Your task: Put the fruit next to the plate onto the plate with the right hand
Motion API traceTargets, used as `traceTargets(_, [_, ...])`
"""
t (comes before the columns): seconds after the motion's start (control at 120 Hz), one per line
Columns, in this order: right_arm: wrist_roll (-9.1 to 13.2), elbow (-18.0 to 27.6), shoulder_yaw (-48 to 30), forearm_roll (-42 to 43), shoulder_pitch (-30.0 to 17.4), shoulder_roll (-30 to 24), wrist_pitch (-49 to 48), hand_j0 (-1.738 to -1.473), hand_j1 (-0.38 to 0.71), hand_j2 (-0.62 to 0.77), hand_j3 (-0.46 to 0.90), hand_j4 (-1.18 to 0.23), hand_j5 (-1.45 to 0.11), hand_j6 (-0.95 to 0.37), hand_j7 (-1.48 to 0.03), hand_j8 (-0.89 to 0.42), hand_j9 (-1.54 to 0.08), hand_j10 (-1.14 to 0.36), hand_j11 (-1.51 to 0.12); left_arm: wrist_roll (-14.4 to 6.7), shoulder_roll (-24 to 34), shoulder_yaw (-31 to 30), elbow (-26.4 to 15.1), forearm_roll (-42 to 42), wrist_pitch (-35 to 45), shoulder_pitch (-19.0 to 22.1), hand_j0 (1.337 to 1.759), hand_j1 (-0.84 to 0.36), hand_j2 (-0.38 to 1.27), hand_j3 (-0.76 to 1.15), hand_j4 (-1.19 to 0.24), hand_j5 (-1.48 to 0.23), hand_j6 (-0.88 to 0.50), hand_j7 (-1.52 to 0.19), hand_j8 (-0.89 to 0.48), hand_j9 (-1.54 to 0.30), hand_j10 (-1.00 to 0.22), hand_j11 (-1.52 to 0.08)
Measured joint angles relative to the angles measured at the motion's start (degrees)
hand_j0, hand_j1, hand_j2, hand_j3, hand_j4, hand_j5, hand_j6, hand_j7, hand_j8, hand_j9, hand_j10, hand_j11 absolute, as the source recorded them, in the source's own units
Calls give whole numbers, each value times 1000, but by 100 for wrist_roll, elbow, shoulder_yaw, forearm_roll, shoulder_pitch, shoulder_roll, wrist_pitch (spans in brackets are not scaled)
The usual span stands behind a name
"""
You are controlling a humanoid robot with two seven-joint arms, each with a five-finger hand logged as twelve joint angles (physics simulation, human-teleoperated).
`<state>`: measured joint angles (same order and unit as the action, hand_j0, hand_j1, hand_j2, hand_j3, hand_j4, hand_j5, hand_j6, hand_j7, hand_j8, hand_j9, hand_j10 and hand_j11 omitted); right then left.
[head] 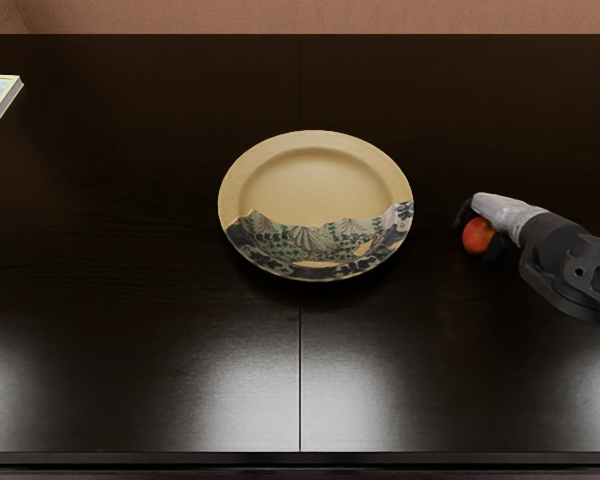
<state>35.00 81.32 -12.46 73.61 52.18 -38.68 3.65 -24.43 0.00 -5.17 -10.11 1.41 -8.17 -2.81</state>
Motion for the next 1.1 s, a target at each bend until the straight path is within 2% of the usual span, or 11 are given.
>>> traceTargets(0.317, [0,-25,-23,-42,-8,-14,5,-1654,254,75,-1,-593,-767,-476,-767,-437,-776,-588,-776,0,0,0,0,0,0,0,1658,339,2,0,-9,-11,-9,-11,-8,-11,-8,-11])
traceTargets(0.717, [-2,-255,-160,-152,64,13,-16,-1653,275,108,0,-644,-834,-448,-834,-412,-847,-636,-848,0,0,0,0,0,0,0,1658,339,2,0,-9,-11,-9,-11,-8,-11,-8,-11])
traceTargets(1.1, [-1,-151,-485,-205,313,186,-55,-1653,281,110,0,-643,-852,-439,-842,-400,-857,-640,-858,0,0,0,0,0,0,0,1658,339,2,0,-8,-11,-8,-11,-8,-11,-8,-11])
